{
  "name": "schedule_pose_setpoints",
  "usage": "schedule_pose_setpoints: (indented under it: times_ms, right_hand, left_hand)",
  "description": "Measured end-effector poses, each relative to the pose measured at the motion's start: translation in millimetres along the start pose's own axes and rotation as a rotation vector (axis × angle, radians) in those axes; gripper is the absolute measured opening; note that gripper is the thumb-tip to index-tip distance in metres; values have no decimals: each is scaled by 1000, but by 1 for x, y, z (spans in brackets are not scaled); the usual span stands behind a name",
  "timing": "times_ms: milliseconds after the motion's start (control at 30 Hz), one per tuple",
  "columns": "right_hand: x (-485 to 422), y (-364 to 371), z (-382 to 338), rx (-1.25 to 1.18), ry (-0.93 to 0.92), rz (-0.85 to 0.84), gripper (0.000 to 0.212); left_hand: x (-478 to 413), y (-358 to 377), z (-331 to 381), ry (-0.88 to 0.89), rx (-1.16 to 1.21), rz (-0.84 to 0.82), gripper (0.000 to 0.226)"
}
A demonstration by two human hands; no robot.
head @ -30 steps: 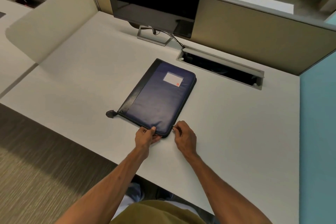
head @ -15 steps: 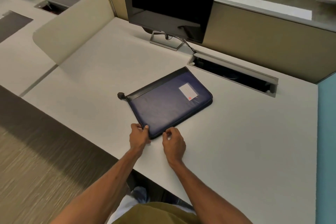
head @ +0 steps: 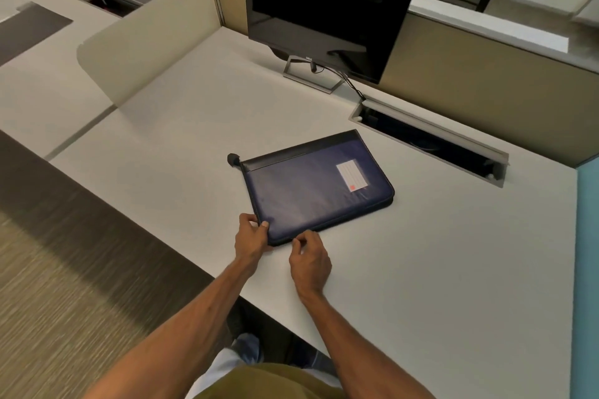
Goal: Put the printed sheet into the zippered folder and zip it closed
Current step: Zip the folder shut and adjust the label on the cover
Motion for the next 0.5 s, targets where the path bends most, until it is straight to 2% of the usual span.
schedule_pose_setpoints:
  times_ms: [300,500]
  right_hand:
    - [13,11,7,-61,185,81,5]
    - [36,25,-17,-19,36,28,7]
  left_hand:
    - [-6,2,-10,-90,134,-60,23]
    - [-5,7,-10,-77,151,-69,24]
Point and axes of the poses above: each hand's wrist, its own x-axis away from the middle knuckle, its own y-axis out of the palm, z = x × y, the point moved 10 cm from there along -x, towards the middle knuckle, and after that the axes turned 3 degrees about y, right-handed, at the moved point
